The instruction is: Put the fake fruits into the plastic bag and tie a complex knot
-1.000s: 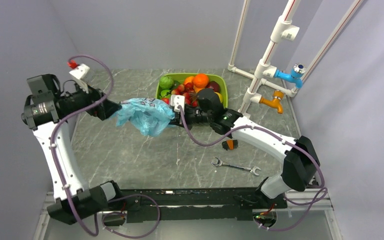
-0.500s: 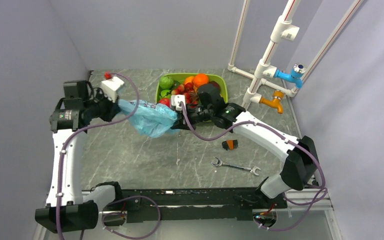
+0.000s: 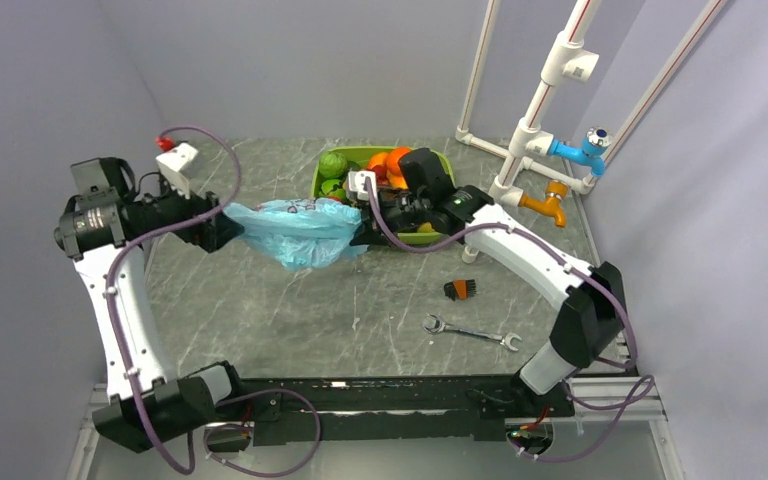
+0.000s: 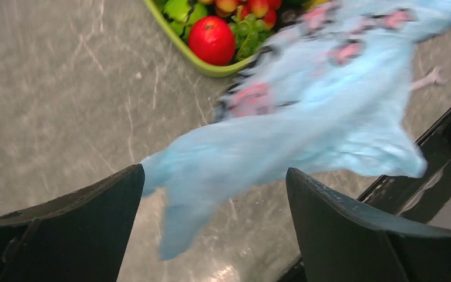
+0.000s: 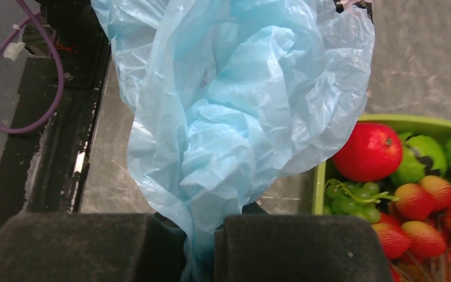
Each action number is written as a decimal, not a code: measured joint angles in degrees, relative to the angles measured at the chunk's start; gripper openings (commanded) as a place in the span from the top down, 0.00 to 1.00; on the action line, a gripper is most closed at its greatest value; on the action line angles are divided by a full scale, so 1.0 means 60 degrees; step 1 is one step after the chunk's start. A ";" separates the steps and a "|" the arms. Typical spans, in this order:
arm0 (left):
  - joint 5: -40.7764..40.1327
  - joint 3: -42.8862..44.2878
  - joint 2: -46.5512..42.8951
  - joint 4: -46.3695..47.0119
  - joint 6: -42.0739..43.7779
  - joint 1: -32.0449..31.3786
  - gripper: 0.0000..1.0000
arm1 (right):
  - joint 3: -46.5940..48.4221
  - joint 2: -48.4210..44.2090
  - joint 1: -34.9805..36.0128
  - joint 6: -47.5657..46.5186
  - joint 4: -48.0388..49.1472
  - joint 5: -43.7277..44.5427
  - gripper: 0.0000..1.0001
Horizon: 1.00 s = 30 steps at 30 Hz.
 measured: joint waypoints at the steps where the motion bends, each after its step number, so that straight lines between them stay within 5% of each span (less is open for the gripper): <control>1: -0.0109 0.0018 -0.0164 0.0142 0.0120 -0.0262 0.01 | 0.0164 0.0200 0.0004 0.0127 -0.0149 0.0000 1.00; 8: -0.1060 0.0120 -0.1767 0.0696 0.1253 -0.3060 0.01 | 0.1235 0.1417 0.0339 0.1264 -0.0641 -0.0073 1.00; 17: -0.1585 -0.0029 -0.2109 -0.0171 0.3235 -0.4484 0.01 | 0.2932 0.2473 0.0357 0.2477 -0.1293 -0.0630 1.00; 24: -0.3508 -0.1461 -0.2590 0.0812 0.4248 -0.5592 0.04 | 0.3759 0.3085 0.0499 0.2612 -0.2226 -0.1264 1.00; 26: -0.3923 -0.1519 -0.2481 0.0889 0.4677 -0.5741 0.33 | 0.3916 0.3202 0.0576 0.2623 -0.2506 -0.1450 1.00; 28: -0.4218 -0.1530 -0.2368 0.0841 0.5013 -0.5836 0.94 | 0.4149 0.3351 0.0634 0.2616 -0.2820 -0.1592 0.97; 30: -0.4470 -0.1537 -0.2266 0.0736 0.5202 -0.5872 1.00 | 0.4411 0.3508 0.0670 0.2590 -0.3111 -0.1690 0.80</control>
